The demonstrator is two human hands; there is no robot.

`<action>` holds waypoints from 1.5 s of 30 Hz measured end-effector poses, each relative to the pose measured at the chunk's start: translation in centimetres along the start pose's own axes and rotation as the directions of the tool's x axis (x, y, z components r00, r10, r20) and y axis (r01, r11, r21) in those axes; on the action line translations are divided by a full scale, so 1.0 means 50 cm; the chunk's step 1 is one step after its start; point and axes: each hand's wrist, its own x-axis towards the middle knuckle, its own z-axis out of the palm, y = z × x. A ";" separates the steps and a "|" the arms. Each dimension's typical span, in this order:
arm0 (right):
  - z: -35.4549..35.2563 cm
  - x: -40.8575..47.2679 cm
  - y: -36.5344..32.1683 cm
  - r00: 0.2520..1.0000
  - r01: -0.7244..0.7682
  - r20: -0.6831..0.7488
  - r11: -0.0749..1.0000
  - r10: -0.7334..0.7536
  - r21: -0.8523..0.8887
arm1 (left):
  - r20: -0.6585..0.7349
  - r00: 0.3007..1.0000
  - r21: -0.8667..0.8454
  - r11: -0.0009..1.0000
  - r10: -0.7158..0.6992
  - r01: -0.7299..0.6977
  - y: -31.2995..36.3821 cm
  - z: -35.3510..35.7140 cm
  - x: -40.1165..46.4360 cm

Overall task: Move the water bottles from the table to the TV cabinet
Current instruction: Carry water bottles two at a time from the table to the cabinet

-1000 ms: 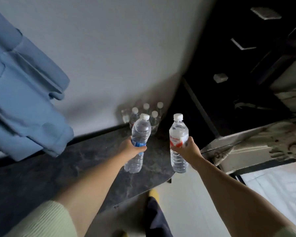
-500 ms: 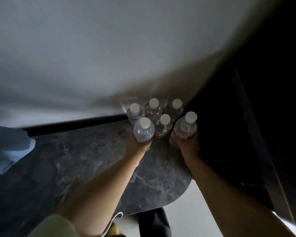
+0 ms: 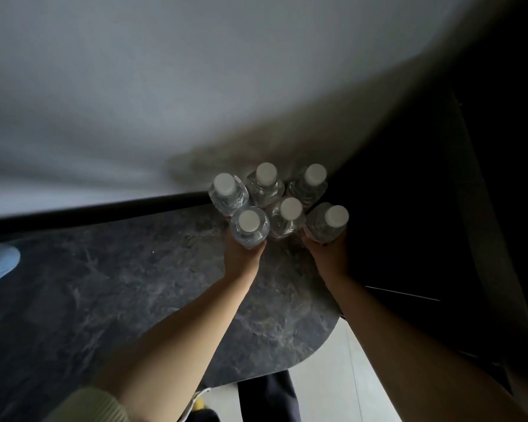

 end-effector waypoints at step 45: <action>-0.160 -0.585 -0.612 0.858 0.513 0.437 0.376 -0.271 -0.772 | 0.362 0.738 0.785 0.240 0.570 -0.571 0.366 -0.676 -0.442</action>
